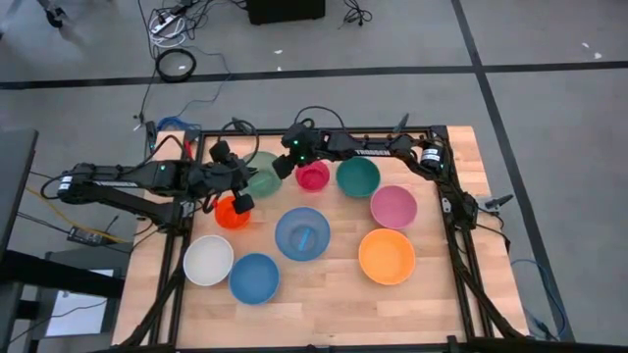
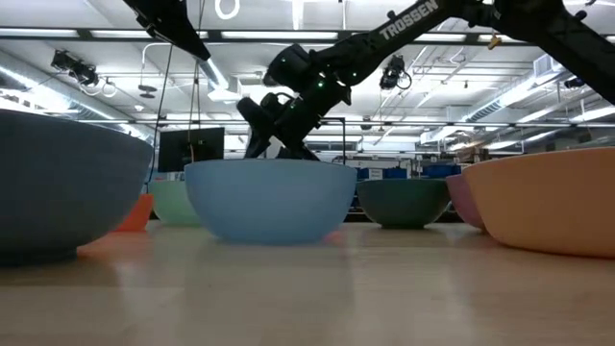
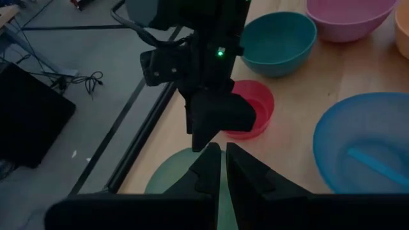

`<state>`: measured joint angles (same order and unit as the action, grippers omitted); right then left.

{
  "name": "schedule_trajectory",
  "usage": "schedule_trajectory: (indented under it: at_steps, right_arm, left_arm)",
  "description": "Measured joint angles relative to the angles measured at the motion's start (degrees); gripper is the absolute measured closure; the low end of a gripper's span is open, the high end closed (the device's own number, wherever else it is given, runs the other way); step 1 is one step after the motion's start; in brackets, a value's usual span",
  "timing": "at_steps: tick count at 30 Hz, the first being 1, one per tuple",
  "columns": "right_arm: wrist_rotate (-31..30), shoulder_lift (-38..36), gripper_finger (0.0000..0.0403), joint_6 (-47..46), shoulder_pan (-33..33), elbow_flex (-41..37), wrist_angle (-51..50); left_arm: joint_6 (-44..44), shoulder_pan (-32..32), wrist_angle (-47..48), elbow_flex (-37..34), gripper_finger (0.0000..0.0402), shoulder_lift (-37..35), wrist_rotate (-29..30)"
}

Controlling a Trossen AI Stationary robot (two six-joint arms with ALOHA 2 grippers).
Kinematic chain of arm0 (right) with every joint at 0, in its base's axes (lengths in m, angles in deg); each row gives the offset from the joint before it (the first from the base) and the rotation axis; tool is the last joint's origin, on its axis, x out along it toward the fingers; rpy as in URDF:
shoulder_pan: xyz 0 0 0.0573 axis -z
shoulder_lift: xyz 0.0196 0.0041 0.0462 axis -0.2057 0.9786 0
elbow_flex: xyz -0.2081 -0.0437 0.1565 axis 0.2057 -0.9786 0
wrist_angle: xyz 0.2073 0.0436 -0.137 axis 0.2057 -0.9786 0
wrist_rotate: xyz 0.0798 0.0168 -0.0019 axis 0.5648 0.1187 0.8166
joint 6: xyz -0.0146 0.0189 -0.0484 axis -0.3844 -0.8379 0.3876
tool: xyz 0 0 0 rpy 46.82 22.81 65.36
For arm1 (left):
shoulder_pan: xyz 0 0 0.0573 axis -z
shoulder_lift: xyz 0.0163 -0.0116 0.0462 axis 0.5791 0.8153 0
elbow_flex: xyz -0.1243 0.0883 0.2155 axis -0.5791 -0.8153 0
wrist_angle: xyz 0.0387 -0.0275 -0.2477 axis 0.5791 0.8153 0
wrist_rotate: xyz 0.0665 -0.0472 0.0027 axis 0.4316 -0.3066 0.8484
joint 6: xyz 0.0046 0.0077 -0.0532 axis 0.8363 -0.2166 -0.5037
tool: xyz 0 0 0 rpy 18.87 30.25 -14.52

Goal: Nest bowls inside each other
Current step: Stack the light green bowl on top of the light blue bowl

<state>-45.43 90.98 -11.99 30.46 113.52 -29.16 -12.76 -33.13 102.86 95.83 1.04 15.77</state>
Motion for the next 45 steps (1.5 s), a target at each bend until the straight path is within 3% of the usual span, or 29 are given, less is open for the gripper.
schedule_trajectory:
  at_steps: [45]
  right_arm:
    - [-9.0,0.0,0.0195,-1.6,-5.1,-0.6,-3.5]
  left_arm:
    - [-2.0,0.0,-0.1,0.0,0.0366,0.0,-1.5]
